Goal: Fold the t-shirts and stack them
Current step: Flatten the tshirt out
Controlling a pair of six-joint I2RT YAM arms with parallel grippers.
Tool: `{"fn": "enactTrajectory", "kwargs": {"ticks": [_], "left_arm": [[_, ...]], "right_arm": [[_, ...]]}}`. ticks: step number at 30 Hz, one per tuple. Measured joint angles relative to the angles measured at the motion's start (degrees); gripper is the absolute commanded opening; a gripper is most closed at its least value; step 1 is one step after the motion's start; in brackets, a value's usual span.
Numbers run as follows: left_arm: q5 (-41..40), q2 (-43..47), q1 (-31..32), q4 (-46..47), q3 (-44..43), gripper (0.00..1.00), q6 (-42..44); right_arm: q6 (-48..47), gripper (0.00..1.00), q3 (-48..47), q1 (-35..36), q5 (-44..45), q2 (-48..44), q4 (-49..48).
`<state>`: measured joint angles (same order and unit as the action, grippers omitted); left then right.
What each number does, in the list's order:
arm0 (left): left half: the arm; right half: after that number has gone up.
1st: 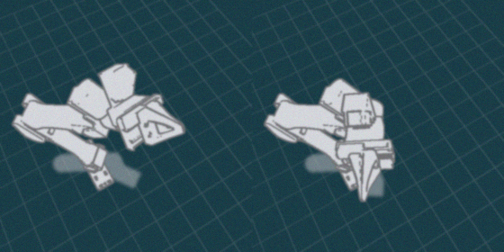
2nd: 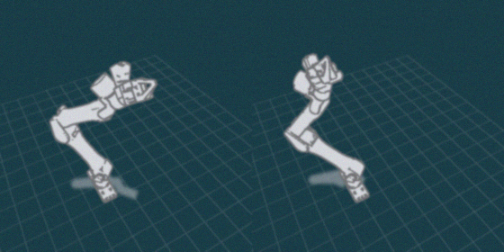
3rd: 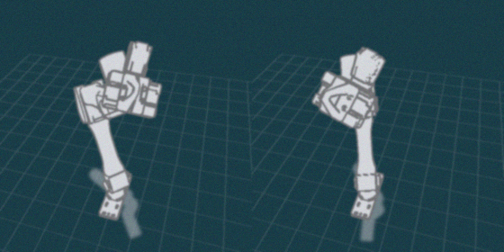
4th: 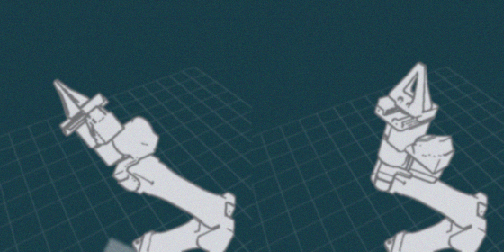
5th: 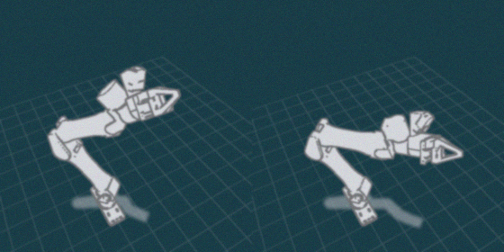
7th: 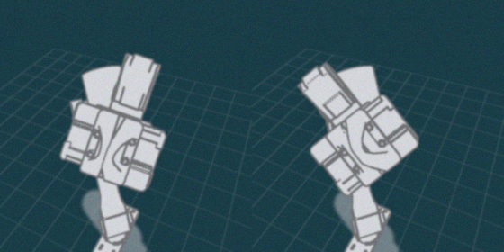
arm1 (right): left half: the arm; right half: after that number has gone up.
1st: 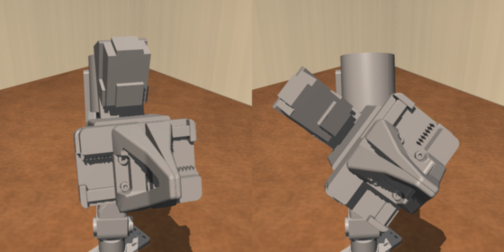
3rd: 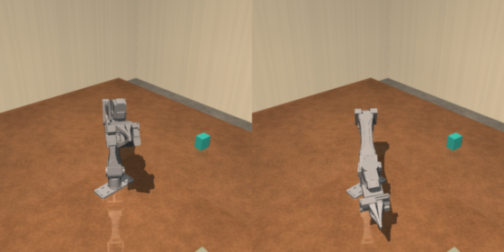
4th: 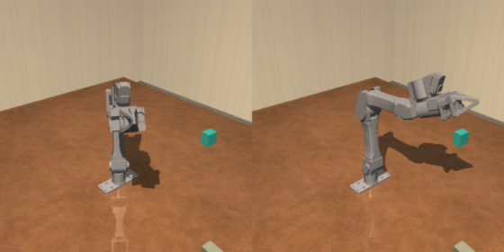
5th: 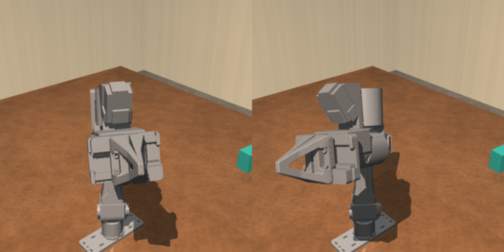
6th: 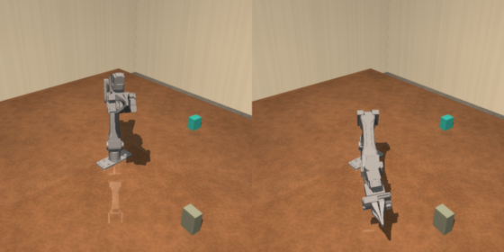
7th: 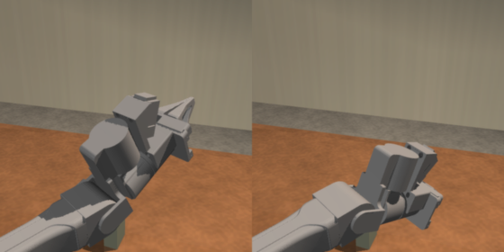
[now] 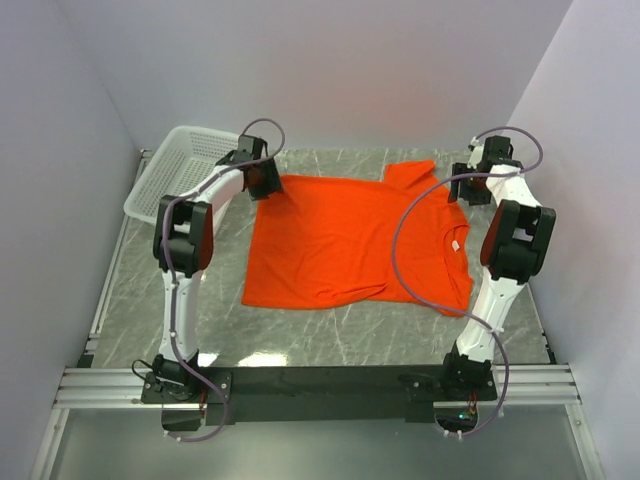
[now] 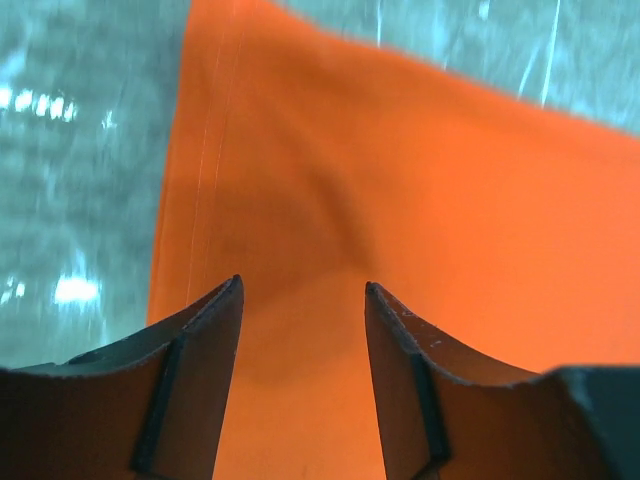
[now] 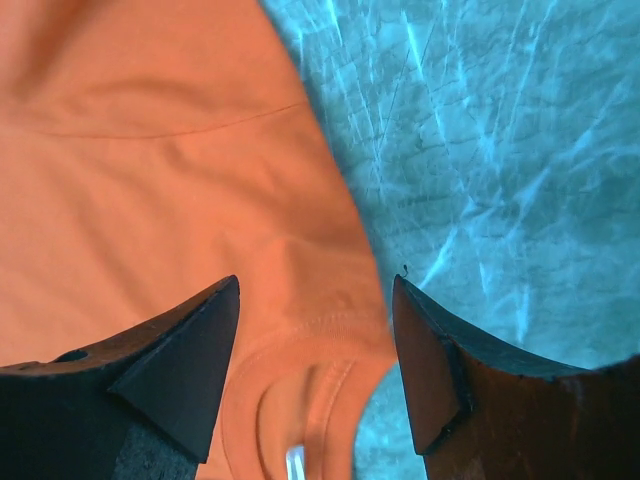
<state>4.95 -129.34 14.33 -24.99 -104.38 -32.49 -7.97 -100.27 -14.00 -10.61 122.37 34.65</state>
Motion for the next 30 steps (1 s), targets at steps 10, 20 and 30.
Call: {"fn": "enactTrajectory", "kwargs": {"ticks": [10,20,30], "left_arm": [[-2.64,-5.42,-0.07,-2.89,-5.99,0.57,-0.11],[-5.46,-4.9,-0.07,-2.4,-4.44,0.44,0.15],[-4.66,1.31,-0.42,0.81,6.58,0.17,0.39]], "right_arm": [[2.71,0.68,-7.93,-0.15,0.94,8.57,3.52],[3.8,0.4,-15.45,-0.22,1.53,13.62,9.09],[3.8,0.01,-10.88,-1.77,-2.01,11.56,9.97]]}}
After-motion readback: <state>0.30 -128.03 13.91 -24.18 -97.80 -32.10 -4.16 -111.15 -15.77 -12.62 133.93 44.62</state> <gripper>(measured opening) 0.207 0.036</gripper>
